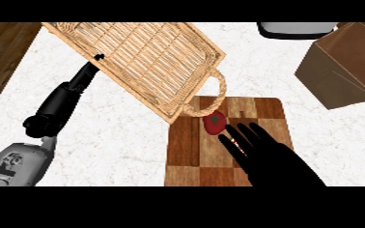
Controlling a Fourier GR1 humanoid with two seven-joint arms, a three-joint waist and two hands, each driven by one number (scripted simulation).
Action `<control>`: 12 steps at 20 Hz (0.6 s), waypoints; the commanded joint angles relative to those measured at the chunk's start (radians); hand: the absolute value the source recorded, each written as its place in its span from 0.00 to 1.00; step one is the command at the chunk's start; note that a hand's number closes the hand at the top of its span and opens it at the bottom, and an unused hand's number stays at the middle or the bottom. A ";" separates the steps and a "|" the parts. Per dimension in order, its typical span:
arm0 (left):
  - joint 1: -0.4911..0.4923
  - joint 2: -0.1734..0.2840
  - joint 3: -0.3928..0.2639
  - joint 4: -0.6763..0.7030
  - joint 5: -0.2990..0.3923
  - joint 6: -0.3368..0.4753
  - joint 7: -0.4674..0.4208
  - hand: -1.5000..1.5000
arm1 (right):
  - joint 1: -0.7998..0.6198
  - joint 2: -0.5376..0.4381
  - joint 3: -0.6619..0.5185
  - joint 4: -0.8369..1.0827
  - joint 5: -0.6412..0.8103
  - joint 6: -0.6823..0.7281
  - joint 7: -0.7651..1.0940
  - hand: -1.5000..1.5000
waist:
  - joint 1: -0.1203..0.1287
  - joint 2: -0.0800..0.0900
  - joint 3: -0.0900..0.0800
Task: Pick the cupcake from the cutting board and place it in the cardboard box
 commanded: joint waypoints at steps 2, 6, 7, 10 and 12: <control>-0.001 -0.045 0.036 0.044 -0.030 -0.024 -0.024 0.50 | -0.039 0.118 0.005 0.071 0.101 0.045 0.026 0.00 | -0.002 0.000 0.000; -0.015 -0.055 0.050 -0.026 -0.064 -0.038 0.044 0.50 | -0.011 0.122 -0.021 0.158 0.165 0.026 -0.099 0.00 | -0.002 0.000 0.001; 0.019 -0.090 0.018 -0.069 -0.079 -0.007 0.072 0.50 | 0.020 0.165 0.061 0.151 0.225 0.004 -0.044 0.00 | -0.002 -0.001 0.001; -0.035 -0.085 0.067 0.026 -0.088 -0.053 0.021 0.50 | -0.002 0.156 0.021 0.221 0.263 0.011 -0.113 0.00 | -0.004 0.001 0.001; -0.004 -0.074 0.087 -0.004 -0.082 -0.086 0.030 0.50 | 0.032 0.159 0.032 0.241 0.321 -0.019 -0.134 0.00 | -0.003 0.000 0.001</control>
